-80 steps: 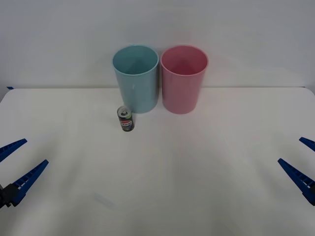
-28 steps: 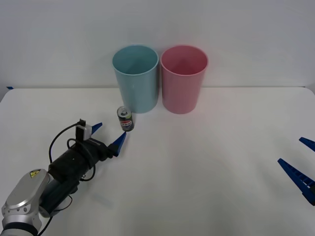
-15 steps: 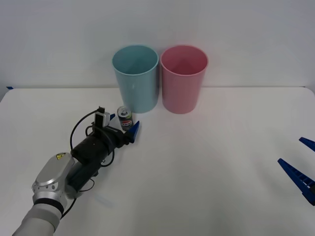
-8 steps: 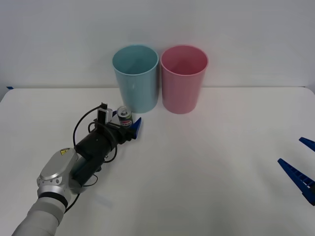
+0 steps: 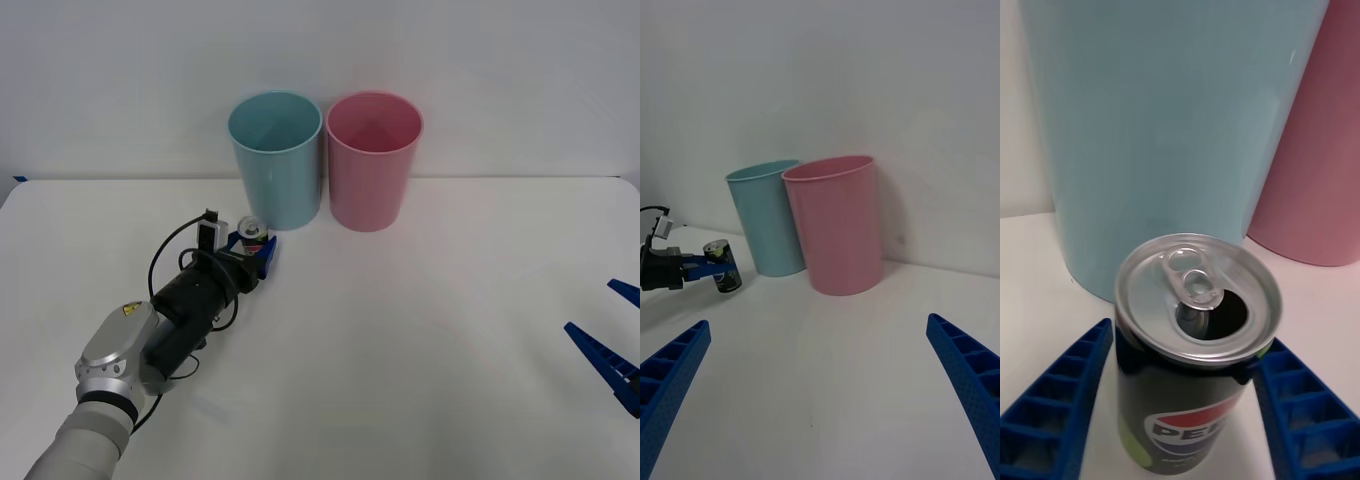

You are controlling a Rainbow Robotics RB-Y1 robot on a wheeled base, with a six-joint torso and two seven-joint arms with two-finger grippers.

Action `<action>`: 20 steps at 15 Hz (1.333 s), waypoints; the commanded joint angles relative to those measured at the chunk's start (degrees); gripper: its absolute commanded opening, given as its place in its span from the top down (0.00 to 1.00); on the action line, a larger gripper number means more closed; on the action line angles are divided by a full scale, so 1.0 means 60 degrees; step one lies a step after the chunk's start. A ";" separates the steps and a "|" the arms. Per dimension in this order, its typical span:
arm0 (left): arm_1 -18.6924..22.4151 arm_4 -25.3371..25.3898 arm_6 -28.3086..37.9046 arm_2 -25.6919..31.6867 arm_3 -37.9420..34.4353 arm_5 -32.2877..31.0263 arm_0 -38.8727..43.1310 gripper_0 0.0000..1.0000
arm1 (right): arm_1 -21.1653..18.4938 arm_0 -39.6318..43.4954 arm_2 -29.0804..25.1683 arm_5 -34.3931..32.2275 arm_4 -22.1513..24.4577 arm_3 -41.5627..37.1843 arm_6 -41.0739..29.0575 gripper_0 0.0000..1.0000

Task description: Grasp the object on the table and drop it into the matching bin: aluminum can to the light blue bin, PET bottle to the pink bin.

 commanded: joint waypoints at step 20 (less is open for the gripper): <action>0.3025 0.3478 0.0130 -0.1705 -0.1042 -0.0336 0.0398 1.00 | 0.0000 0.0000 0.0000 0.0000 0.0000 0.0000 0.0000 0.00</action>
